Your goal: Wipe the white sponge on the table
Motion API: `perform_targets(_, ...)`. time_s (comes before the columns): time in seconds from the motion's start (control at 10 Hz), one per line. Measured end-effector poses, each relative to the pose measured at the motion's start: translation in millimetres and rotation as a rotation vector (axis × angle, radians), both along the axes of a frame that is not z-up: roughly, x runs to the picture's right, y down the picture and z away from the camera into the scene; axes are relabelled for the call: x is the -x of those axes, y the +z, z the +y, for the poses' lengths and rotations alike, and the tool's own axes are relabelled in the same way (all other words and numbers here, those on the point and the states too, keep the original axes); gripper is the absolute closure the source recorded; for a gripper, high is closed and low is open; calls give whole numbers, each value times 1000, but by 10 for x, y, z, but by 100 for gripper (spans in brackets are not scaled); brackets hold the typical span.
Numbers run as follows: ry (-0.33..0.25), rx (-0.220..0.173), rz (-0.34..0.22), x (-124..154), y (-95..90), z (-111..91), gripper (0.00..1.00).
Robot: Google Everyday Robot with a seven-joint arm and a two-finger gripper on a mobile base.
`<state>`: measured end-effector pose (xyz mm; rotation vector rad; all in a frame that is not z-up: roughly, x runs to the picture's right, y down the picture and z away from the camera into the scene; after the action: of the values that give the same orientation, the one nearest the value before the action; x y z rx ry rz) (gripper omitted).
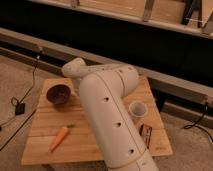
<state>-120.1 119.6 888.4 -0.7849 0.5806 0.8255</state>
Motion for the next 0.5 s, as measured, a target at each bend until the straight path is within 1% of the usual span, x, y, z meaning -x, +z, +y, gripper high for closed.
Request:
perform_targets(0.1, -13, 38, -7, -42, -175, 159, 100)
perform_targets(0.2, -49, 91, 14, -261, -346, 370, 100)
perform_targets(0.3, -69, 117, 42, -441, -402, 467, 100)
perform_targets(0.4, -84, 134, 79, -639, -421, 509, 100)
perform_targets(0.5, -95, 138, 130, -868, -386, 505, 100)
